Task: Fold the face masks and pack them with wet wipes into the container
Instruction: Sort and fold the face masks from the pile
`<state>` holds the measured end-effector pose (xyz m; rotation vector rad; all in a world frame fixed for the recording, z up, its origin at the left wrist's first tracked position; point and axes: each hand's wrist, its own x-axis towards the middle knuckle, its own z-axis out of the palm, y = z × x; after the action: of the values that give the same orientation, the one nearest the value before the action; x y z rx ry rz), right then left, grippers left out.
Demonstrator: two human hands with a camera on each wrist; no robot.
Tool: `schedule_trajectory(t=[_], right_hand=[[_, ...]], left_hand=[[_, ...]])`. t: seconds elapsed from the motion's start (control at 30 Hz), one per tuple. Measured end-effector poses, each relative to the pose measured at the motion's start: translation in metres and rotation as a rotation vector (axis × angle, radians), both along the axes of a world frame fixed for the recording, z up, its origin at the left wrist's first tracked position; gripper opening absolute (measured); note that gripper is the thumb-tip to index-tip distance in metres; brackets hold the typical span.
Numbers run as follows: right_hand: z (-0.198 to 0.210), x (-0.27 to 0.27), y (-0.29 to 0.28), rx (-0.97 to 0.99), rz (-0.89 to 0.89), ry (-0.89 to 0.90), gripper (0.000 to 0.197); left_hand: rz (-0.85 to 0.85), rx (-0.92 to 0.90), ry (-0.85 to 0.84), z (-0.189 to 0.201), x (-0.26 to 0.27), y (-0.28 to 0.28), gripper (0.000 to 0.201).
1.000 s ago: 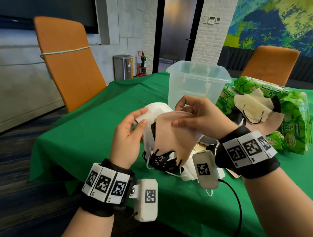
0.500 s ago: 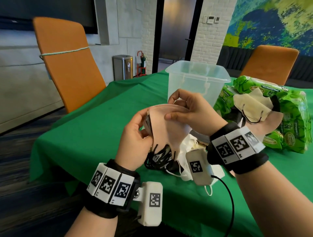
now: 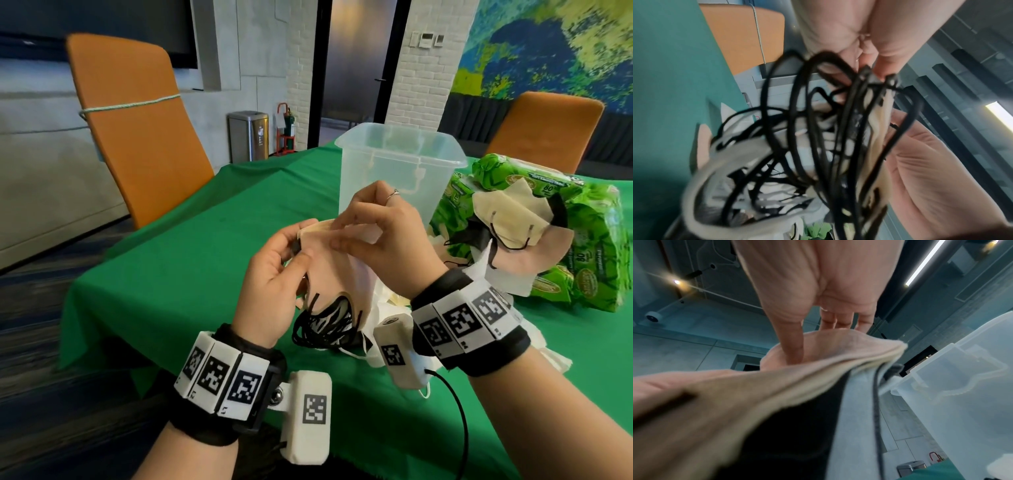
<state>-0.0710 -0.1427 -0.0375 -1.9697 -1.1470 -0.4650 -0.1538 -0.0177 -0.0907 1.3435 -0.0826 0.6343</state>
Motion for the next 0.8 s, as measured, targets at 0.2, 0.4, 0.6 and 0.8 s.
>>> schedule_trajectory(t=[0.2, 0.4, 0.6, 0.8], right_hand=[[0.002, -0.002, -0.001, 0.030, 0.000, -0.092, 0.007], [0.008, -0.005, -0.004, -0.040, -0.010, 0.046, 0.019], [0.011, -0.006, -0.002, -0.074, -0.032, -0.001, 0.023], [0.007, -0.006, 0.000, 0.021, -0.006, -0.030, 0.019]], left_hand=[[0.002, -0.010, -0.026, 0.001, -0.003, -0.001, 0.046], [0.011, 0.019, -0.019, 0.000, -0.003, -0.002, 0.037], [0.018, 0.058, -0.013, -0.001, -0.003, -0.003, 0.033], [0.025, 0.012, 0.002, 0.000, -0.005, 0.000, 0.033]])
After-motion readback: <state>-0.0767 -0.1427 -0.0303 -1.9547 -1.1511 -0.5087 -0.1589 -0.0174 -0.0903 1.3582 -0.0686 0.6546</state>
